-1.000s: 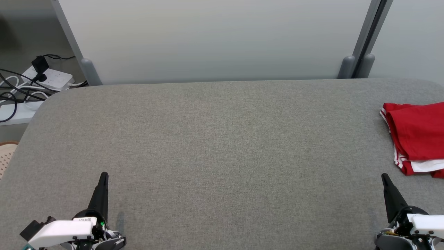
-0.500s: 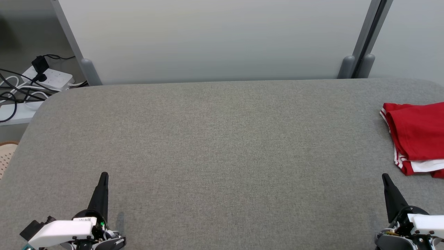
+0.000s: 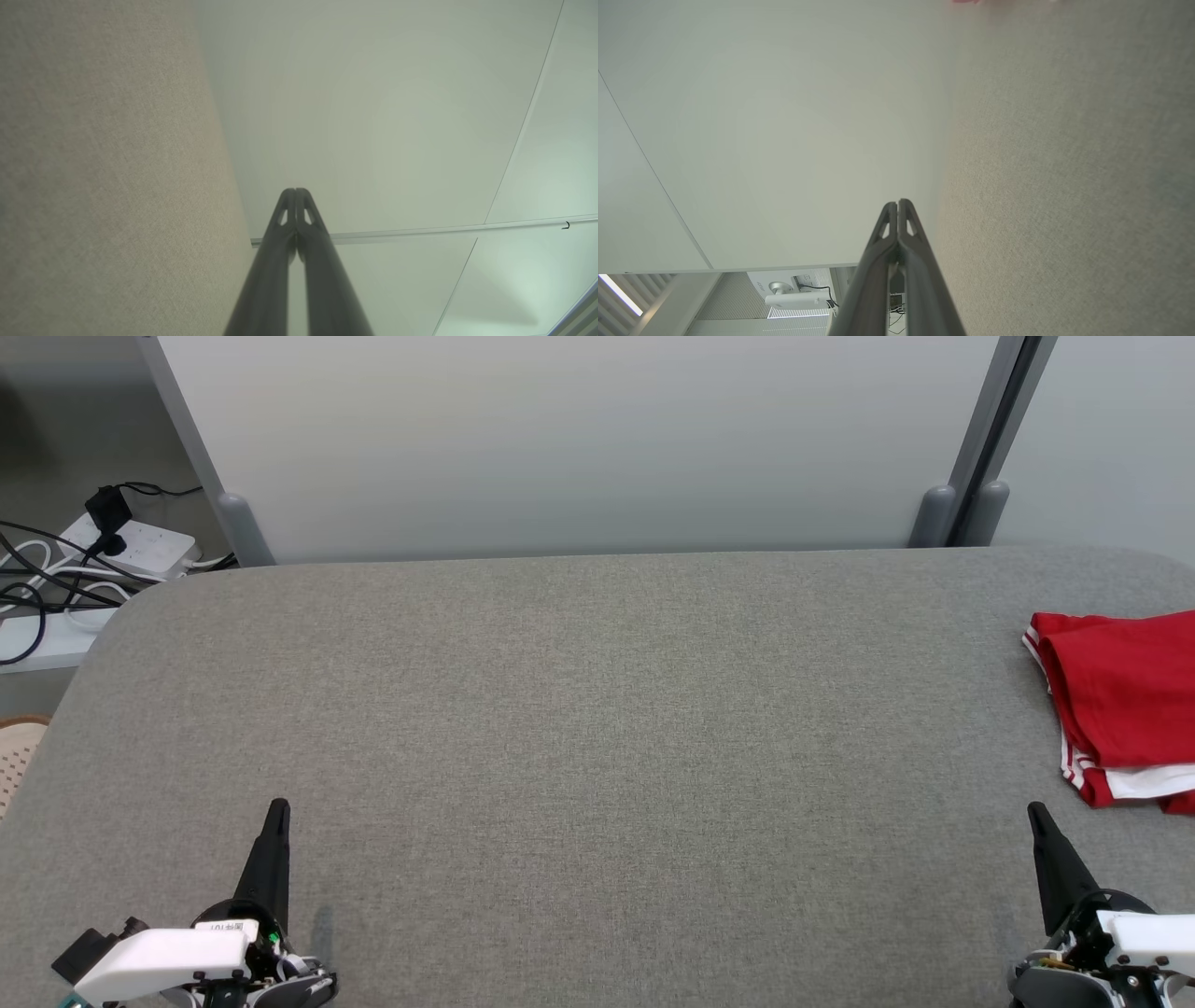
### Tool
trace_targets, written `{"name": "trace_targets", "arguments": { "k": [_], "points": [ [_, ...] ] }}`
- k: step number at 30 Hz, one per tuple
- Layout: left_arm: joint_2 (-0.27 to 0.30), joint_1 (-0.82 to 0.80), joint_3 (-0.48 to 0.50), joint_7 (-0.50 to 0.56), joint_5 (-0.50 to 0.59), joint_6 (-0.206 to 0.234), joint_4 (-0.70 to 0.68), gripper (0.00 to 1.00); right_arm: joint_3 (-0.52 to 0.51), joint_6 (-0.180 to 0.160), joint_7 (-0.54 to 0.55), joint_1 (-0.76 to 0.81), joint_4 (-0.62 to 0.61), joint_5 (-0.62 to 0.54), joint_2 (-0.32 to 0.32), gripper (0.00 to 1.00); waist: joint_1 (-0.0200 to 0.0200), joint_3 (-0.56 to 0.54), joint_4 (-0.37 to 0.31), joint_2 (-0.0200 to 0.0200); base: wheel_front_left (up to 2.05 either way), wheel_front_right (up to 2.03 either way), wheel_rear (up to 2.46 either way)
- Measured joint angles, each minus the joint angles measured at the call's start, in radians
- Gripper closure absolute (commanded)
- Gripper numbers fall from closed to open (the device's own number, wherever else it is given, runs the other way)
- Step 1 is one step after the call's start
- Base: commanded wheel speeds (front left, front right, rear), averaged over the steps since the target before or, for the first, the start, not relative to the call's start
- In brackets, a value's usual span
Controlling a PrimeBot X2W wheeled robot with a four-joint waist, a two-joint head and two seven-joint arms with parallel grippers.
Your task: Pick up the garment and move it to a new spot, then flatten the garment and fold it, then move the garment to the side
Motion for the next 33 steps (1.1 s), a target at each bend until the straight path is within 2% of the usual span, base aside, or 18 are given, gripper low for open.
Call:
{"name": "trace_targets", "arguments": {
  "k": [33],
  "points": [
    [-0.002,0.000,0.003,0.003,0.000,0.000,0.000,1.00,-0.003,0.000,0.006,-0.003,0.000,-0.001,0.002,1.00,0.0000,0.000,0.000,0.0000,0.00,0.00,0.00]
  ]
}}
